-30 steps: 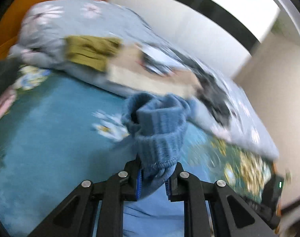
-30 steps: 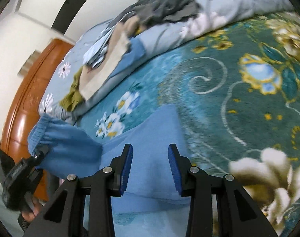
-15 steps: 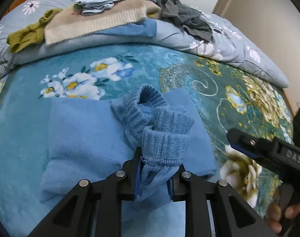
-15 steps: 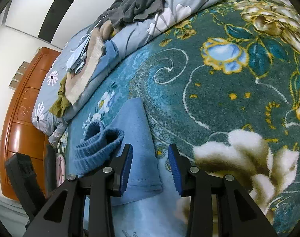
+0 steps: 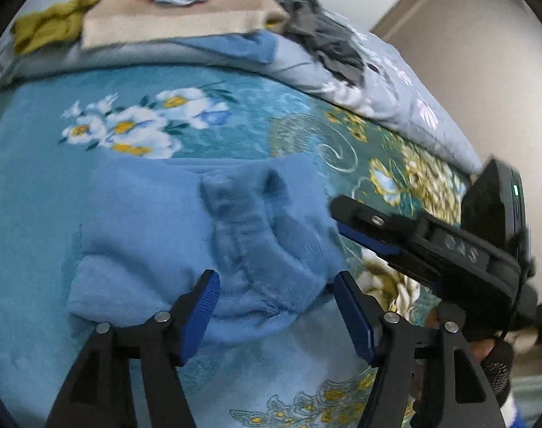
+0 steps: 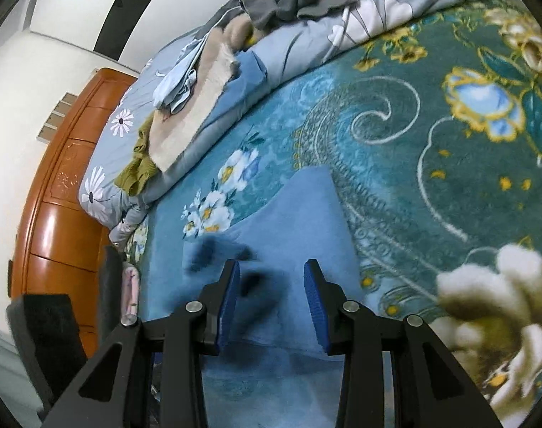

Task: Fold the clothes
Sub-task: 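Lower the waistband onto the folded pants and open the left gripper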

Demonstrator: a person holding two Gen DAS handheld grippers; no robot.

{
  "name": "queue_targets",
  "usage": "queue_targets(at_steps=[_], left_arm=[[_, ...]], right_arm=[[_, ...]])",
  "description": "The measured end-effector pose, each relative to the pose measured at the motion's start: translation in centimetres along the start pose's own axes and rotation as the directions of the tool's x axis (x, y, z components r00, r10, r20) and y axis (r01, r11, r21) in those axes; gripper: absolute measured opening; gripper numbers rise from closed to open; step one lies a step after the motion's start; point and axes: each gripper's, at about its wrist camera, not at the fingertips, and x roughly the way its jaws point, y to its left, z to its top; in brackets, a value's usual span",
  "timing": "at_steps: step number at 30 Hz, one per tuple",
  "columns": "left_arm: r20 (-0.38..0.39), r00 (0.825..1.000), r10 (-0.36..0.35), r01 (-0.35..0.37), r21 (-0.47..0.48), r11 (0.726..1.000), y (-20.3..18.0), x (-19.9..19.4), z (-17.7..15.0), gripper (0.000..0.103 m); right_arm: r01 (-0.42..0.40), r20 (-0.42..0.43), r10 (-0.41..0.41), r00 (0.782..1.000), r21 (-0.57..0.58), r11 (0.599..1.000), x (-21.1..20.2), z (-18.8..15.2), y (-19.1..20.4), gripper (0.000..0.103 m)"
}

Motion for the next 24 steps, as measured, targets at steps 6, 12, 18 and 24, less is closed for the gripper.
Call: queue_targets(at_steps=[6, 12, 18, 24], left_arm=[[0.092, 0.995, 0.042, -0.034, -0.081, 0.996, 2.8, -3.1, 0.0, 0.072], [0.029, 0.933, 0.359, -0.320, -0.392, 0.863, 12.3, -3.7, 0.3, 0.072], [-0.156, 0.934, 0.322, -0.356, -0.495, 0.792, 16.2, -1.1, -2.4, 0.072], [-0.164, 0.938, 0.306, -0.347, -0.465, 0.815, 15.7, -0.8, -2.6, 0.072]], right_arm=[[-0.010, 0.011, 0.010, 1.000, -0.001, 1.000, -1.0, -0.2, -0.1, 0.039], [-0.063, -0.094, 0.050, 0.994, -0.146, 0.987, 1.2, -0.4, 4.0, 0.039], [-0.021, -0.270, -0.038, 0.962, -0.214, 0.977, 4.1, -1.6, 5.7, 0.039], [0.008, -0.270, -0.070, 0.960, -0.225, 0.974, 4.1, -2.9, 5.2, 0.037]])
